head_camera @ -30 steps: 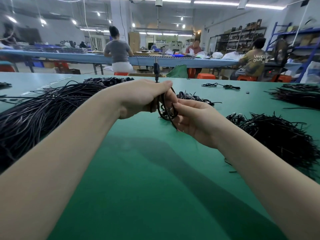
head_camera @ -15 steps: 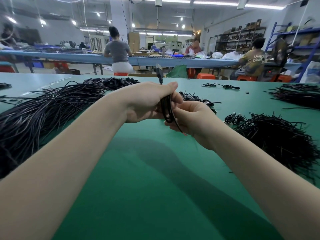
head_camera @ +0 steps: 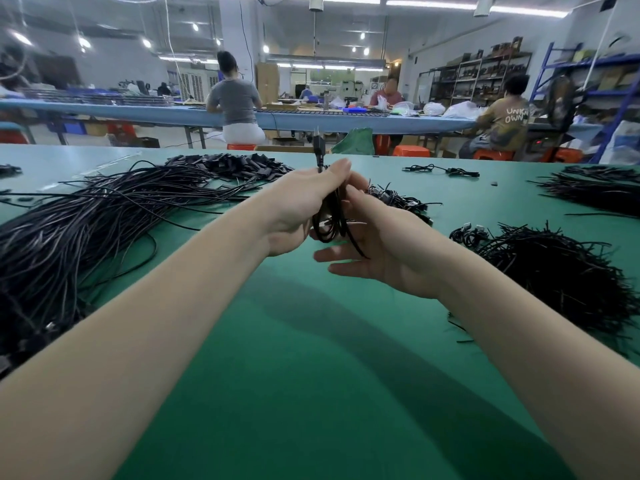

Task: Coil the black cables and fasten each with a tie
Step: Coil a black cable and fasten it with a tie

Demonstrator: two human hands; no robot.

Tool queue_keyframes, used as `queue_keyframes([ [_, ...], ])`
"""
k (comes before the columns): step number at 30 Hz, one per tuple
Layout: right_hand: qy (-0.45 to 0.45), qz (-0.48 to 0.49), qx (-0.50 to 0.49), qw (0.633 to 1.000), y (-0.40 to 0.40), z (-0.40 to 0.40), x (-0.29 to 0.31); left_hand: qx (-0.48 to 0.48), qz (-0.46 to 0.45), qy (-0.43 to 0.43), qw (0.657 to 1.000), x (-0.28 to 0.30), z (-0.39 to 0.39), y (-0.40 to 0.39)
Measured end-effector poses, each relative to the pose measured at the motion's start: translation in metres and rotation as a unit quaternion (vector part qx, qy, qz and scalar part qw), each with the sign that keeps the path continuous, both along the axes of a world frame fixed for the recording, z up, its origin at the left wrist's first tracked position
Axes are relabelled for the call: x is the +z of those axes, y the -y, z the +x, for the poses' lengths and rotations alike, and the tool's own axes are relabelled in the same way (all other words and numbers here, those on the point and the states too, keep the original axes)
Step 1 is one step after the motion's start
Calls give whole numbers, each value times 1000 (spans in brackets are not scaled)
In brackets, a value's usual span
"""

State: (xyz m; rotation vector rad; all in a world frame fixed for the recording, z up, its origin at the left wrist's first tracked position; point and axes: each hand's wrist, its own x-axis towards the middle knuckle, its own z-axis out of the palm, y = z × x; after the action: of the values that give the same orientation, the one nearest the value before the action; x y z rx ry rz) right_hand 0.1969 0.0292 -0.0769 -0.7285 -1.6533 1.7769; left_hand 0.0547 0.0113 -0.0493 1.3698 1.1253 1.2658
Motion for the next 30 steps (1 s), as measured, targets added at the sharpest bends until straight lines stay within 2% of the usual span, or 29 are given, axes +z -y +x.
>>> queue_keyframes([
  [2, 9, 30, 8, 999, 1, 0, -2, -5, 5, 8, 1000, -1, 0, 0],
  [4, 64, 100, -12, 993, 4, -4, -6, -17, -1, -9, 1000, -5, 2, 0],
  [8, 166, 223, -64, 958, 8, -8, -6, -17, -9, -52, 998, -9, 6, 0],
  [15, 208, 283, -134, 927, 7, -14, -10, -27, -44, -37, 998, -9, 5, -3],
  [19, 218, 237, -128, 938, 1, -12, -15, -45, -111, -88, 989, -7, -8, -3],
  [22, 202, 243, -139, 939, -3, -16, -21, -19, -102, -129, 986, -11, -9, -8],
  [24, 191, 235, -169, 938, -8, -17, -27, 2, -68, -160, 985, -15, -7, -10],
  [25, 184, 206, -185, 943, -11, -15, -30, 10, -33, -209, 977, -18, -8, -11],
  [27, 167, 109, -207, 958, -16, -7, -36, 42, 81, -298, 950, -27, -14, -13],
  [28, 166, 69, -208, 961, -18, -2, -40, 73, 141, -309, 938, -30, -18, -14],
  [29, 171, 47, -201, 963, -21, 4, -42, 114, 212, -327, 914, -34, -23, -16],
  [30, 177, 39, -186, 966, -23, 8, -44, 160, 282, -379, 867, -38, -27, -18],
])
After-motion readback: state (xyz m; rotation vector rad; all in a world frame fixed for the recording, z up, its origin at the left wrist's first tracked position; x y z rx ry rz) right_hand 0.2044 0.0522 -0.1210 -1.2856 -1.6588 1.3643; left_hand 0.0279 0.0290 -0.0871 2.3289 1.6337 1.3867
